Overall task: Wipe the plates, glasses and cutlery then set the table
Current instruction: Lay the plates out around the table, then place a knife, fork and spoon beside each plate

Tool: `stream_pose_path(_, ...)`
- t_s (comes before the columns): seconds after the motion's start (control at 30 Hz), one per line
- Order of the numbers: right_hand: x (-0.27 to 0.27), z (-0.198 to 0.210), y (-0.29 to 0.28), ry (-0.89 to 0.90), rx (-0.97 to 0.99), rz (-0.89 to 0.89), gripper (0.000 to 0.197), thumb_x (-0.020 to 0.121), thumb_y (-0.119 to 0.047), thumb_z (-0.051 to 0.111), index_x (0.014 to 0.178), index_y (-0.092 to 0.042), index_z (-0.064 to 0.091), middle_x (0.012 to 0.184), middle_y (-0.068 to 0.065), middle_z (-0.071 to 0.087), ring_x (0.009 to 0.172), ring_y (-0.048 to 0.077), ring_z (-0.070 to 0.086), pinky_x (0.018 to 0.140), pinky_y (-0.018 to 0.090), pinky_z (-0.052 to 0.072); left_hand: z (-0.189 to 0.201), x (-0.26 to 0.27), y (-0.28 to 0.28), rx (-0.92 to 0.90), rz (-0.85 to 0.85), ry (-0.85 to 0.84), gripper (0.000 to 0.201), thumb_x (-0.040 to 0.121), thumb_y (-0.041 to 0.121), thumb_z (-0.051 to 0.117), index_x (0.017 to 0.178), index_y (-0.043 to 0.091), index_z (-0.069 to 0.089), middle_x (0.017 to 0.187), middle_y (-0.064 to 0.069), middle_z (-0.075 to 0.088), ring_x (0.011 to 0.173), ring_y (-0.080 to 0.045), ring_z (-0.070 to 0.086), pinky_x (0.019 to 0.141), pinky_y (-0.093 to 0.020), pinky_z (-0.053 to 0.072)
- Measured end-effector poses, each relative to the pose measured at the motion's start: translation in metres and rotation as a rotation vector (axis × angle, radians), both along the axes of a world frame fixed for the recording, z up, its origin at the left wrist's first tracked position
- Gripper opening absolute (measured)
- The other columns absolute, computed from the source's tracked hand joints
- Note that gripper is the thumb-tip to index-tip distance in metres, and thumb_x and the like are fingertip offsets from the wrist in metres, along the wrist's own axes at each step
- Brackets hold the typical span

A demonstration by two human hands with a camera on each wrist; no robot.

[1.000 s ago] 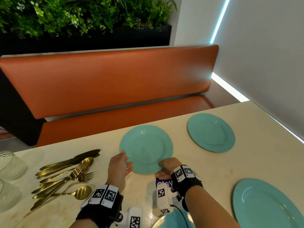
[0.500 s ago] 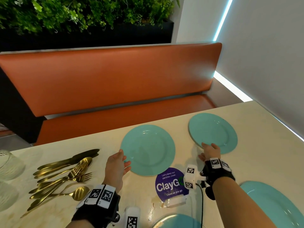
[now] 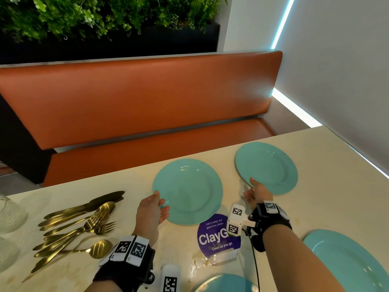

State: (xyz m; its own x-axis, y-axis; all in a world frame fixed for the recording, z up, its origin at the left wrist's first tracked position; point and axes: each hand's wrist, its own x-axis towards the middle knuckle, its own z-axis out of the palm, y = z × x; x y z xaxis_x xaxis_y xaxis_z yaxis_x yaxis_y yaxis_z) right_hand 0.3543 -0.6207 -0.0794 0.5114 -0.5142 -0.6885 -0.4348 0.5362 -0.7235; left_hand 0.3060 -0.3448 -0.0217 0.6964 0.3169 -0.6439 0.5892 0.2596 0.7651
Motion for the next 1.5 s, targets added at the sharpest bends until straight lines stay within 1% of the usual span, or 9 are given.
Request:
stream_pose_path(0.13, -0.008, 0.008, 0.006, 0.057, -0.102, 0.165, 0.022, 0.087, -0.019, 0.061, 0.102, -0.006, 0.053, 0.07, 0.007, 0.043, 0.061, 0.019, 0.044, 0.058, 0.033, 0.048, -0.002, -0.003, 0.0, 0.011, -0.02, 0.004, 0.032, 0.098, 0.032, 0.045, 0.12, 0.01, 0.052, 0.111, -0.011, 0.061, 0.096, -0.024, 0.06, 0.09, -0.039, 0.052)
stream_pose_path(0.27, -0.048, 0.024, 0.013, 0.125, -0.336, 0.497, 0.026, 0.089, -0.019, 0.06, 0.112, -0.008, 0.057, 0.096, 0.01, 0.056, 0.084, 0.023, 0.05, 0.059, 0.028, 0.047, 0.0, -0.014, 0.0, -0.003, -0.062, -0.018, 0.035, 0.099, 0.03, 0.043, 0.124, 0.008, 0.051, 0.112, -0.01, 0.059, 0.097, -0.023, 0.059, 0.088, -0.037, 0.05)
stream_pose_path(0.43, -0.135, 0.03, 0.017, 0.307, -0.55, 0.699, 0.025, 0.088, -0.023, 0.06, 0.106, -0.007, 0.06, 0.092, 0.009, 0.059, 0.072, 0.018, 0.051, 0.058, 0.025, 0.044, 0.006, -0.038, 0.006, -0.079, -0.143, -0.05, 0.033, 0.098, 0.028, 0.046, 0.124, 0.007, 0.051, 0.111, -0.011, 0.058, 0.093, -0.024, 0.058, 0.077, -0.033, 0.051)
stream_pose_path(0.53, -0.189, 0.033, 0.023, 0.502, -0.751, 0.762, 0.033, 0.088, -0.025, 0.059, 0.114, -0.005, 0.059, 0.1, 0.01, 0.061, 0.087, 0.023, 0.057, 0.079, 0.031, 0.048, 0.008, -0.061, 0.017, -0.106, -0.22, -0.077, 0.031, 0.098, 0.026, 0.047, 0.122, 0.006, 0.051, 0.106, -0.01, 0.057, 0.082, -0.02, 0.058, 0.066, -0.028, 0.049)
stream_pose_path(0.67, -0.268, 0.023, 0.041, 0.721, -0.827, 0.644, 0.05, 0.085, -0.029, 0.057, 0.129, -0.008, 0.045, 0.131, 0.014, 0.053, 0.12, 0.029, 0.05, 0.099, 0.033, 0.04, 0.01, -0.102, 0.045, -0.127, -0.302, -0.086, 0.026, 0.098, 0.023, 0.049, 0.119, 0.007, 0.051, 0.104, -0.01, 0.057, 0.085, -0.022, 0.057, 0.065, -0.027, 0.049)
stream_pose_path(0.87, -0.34, 0.001, 0.086, 0.7, -0.765, 0.438, 0.045, 0.087, -0.013, 0.053, 0.131, -0.015, 0.042, 0.121, 0.022, 0.055, 0.111, 0.038, 0.054, 0.094, 0.039, 0.046, 0.013, -0.15, 0.1, -0.134, -0.353, -0.12, 0.027, 0.097, 0.018, 0.05, 0.12, 0.005, 0.052, 0.099, -0.01, 0.056, 0.079, -0.021, 0.057, 0.062, -0.027, 0.048)
stream_pose_path(1.0, -0.351, -0.006, 0.11, 0.666, -0.798, 0.364, 0.045, 0.089, -0.005, 0.041, 0.131, -0.021, 0.044, 0.117, 0.024, 0.052, 0.105, 0.04, 0.055, 0.089, 0.04, 0.048, 0.01, -0.168, 0.125, -0.112, -0.373, -0.117, 0.028, 0.097, 0.017, 0.05, 0.122, 0.004, 0.051, 0.093, -0.008, 0.056, 0.075, -0.019, 0.056, 0.06, -0.027, 0.046)
stream_pose_path(1.2, -0.351, -0.004, 0.117, 0.691, -0.81, 0.43, 0.046, 0.088, -0.007, 0.046, 0.132, -0.021, 0.044, 0.122, 0.022, 0.051, 0.108, 0.038, 0.055, 0.09, 0.036, 0.047, 0.007, -0.172, 0.137, -0.086, -0.353, -0.114, 0.022, 0.097, 0.017, 0.05, 0.117, 0.007, 0.053, 0.09, -0.007, 0.056, 0.074, -0.018, 0.056, 0.061, -0.027, 0.047)
stream_pose_path(1.5, -0.283, 0.047, 0.102, 0.731, -0.92, 0.704, 0.049, 0.083, -0.034, 0.057, 0.127, -0.014, 0.048, 0.127, 0.015, 0.053, 0.117, 0.032, 0.05, 0.095, 0.035, 0.041, 0.02, -0.153, 0.114, -0.006, -0.392, -0.091, 0.01, 0.096, 0.016, 0.051, 0.101, 0.008, 0.054, 0.09, -0.008, 0.056, 0.071, -0.017, 0.054, 0.06, -0.025, 0.047)
